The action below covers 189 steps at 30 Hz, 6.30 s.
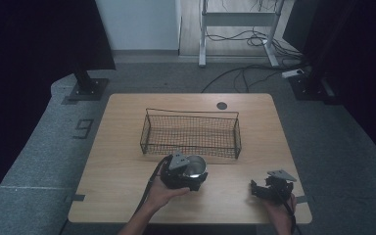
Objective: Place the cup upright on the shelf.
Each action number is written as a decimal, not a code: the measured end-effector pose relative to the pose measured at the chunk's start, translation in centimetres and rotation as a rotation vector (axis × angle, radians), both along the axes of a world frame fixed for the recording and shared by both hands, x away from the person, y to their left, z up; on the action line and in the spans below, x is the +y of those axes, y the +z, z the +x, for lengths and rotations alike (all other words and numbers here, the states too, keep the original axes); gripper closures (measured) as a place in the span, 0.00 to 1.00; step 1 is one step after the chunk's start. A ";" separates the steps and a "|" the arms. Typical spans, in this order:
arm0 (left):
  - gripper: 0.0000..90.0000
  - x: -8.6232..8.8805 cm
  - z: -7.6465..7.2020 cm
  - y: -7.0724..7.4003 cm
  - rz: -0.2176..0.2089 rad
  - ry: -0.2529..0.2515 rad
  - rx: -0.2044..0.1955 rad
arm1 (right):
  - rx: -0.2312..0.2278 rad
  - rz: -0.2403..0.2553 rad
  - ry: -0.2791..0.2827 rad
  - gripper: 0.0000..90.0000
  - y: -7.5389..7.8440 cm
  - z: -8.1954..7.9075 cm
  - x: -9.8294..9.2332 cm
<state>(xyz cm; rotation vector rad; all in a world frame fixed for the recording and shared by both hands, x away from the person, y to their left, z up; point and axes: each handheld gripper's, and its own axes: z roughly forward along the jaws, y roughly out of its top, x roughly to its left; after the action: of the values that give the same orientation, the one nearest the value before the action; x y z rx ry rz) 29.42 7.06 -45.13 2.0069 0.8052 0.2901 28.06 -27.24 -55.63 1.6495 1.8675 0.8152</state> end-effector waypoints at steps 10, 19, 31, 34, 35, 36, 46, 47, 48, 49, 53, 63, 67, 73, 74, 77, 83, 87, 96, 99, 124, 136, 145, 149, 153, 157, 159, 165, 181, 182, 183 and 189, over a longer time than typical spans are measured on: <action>0.16 0.2 0.5 0.9 -0.009 0.003 -0.007 | 0.001 0.001 -0.001 0.06 0.0 0.0 0.0; 0.16 0.5 1.3 1.2 -0.005 0.013 -0.005 | 0.001 0.001 -0.001 0.06 0.0 0.0 0.0; 0.16 1.0 2.3 2.1 0.003 0.018 -0.018 | 0.001 0.001 -0.003 0.06 0.0 0.0 0.0; 0.16 0.9 2.6 2.5 0.004 0.015 -0.023 | 0.001 0.001 -0.003 0.06 0.0 0.0 0.0; 0.16 0.9 2.6 2.5 0.004 0.015 -0.023 | 0.001 0.001 -0.003 0.06 0.0 0.0 0.0; 0.16 0.8 2.7 2.6 0.005 0.014 -0.027 | 0.001 0.001 -0.003 0.06 0.0 0.0 0.0; 0.16 0.3 3.6 3.2 0.007 0.010 -0.024 | 0.001 0.002 -0.003 0.06 0.0 0.0 0.0; 0.16 0.3 3.8 3.2 0.007 0.012 -0.023 | 0.000 0.001 -0.003 0.06 0.0 0.0 0.0; 0.16 0.3 3.8 3.2 0.007 0.012 -0.023 | 0.000 0.001 -0.003 0.06 0.0 0.0 0.0; 0.16 0.4 3.9 3.2 0.012 0.016 -0.022 | 0.000 0.001 -0.003 0.06 0.0 0.0 0.0; 0.16 0.5 4.3 3.2 0.016 0.022 -0.020 | 0.001 0.002 -0.005 0.06 0.0 0.0 0.0; 0.16 1.0 5.2 3.3 0.010 0.047 -0.013 | 0.003 0.002 -0.005 0.06 0.0 0.0 0.0; 0.16 1.1 5.5 3.4 0.004 0.046 -0.014 | 0.003 0.002 -0.005 0.06 0.0 0.0 0.0; 0.16 1.2 5.8 3.8 -0.002 0.044 -0.015 | 0.002 0.000 -0.003 0.06 0.0 0.0 -0.1; 0.16 1.2 5.8 3.9 -0.001 0.045 -0.015 | 0.002 0.000 -0.003 0.06 0.0 0.0 0.0; 0.16 1.2 5.9 4.0 -0.005 0.045 -0.015 | 0.002 0.000 -0.003 0.06 0.0 0.0 -0.1; 0.16 1.4 6.5 4.3 -0.025 0.051 -0.008 | 0.000 0.000 -0.005 0.06 0.0 0.0 0.0; 0.16 1.4 6.8 4.5 -0.024 0.055 -0.008 | -0.001 -0.001 -0.004 0.06 0.0 0.0 -0.1; 0.16 1.2 7.2 5.0 -0.021 0.050 -0.013 | -0.002 0.000 -0.004 0.06 0.0 0.0 -0.1; 0.16 1.1 7.5 5.0 -0.022 0.053 -0.014 | -0.002 0.000 -0.004 0.06 0.0 0.0 -0.1; 0.16 0.9 9.7 5.6 0.003 0.081 -0.016 | -0.003 0.001 -0.005 0.06 0.0 0.0 -0.1; 0.16 0.5 11.0 5.4 0.016 0.096 -0.014 | -0.003 0.000 -0.005 0.06 0.0 0.0 -0.1; 0.16 0.3 11.6 5.2 0.020 0.103 -0.008 | -0.004 0.000 -0.005 0.06 0.0 0.0 -0.1; 0.16 0.1 11.9 5.2 0.025 0.103 -0.007 | -0.004 0.000 -0.005 0.06 0.0 0.0 -0.1; 0.16 -0.2 12.2 5.1 0.031 0.106 -0.003 | -0.003 0.001 -0.006 0.06 0.0 0.0 -0.1; 0.16 -0.5 12.6 5.0 0.038 0.107 -0.001 | -0.003 0.001 -0.006 0.06 0.0 0.0 -0.1; 0.16 -0.6 12.7 4.9 0.038 0.108 0.001 | -0.003 0.001 -0.006 0.06 0.0 0.0 -0.1; 0.16 -1.0 13.2 4.3 0.049 0.111 0.012 | -0.003 0.001 -0.006 0.06 0.0 0.0 -0.1; 0.16 -1.6 14.8 1.6 0.085 0.135 0.061 | -0.002 0.001 -0.005 0.06 0.0 0.0 -0.1; 0.16 -1.6 14.9 1.5 0.086 0.139 0.064 | -0.003 0.000 -0.005 0.06 0.0 0.0 -0.1; 0.16 -1.5 15.0 1.4 0.088 0.140 0.066 | -0.003 0.001 -0.005 0.06 0.0 0.0 -0.1; 0.16 -1.6 15.3 0.6 0.104 0.146 0.077 | -0.002 0.001 -0.005 0.06 0.0 0.0 -0.1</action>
<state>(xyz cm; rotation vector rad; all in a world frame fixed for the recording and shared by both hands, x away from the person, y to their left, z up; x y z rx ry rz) 44.73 5.42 -44.48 2.0705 1.0059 0.3462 28.07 -27.31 -55.63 1.6521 1.8609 0.8155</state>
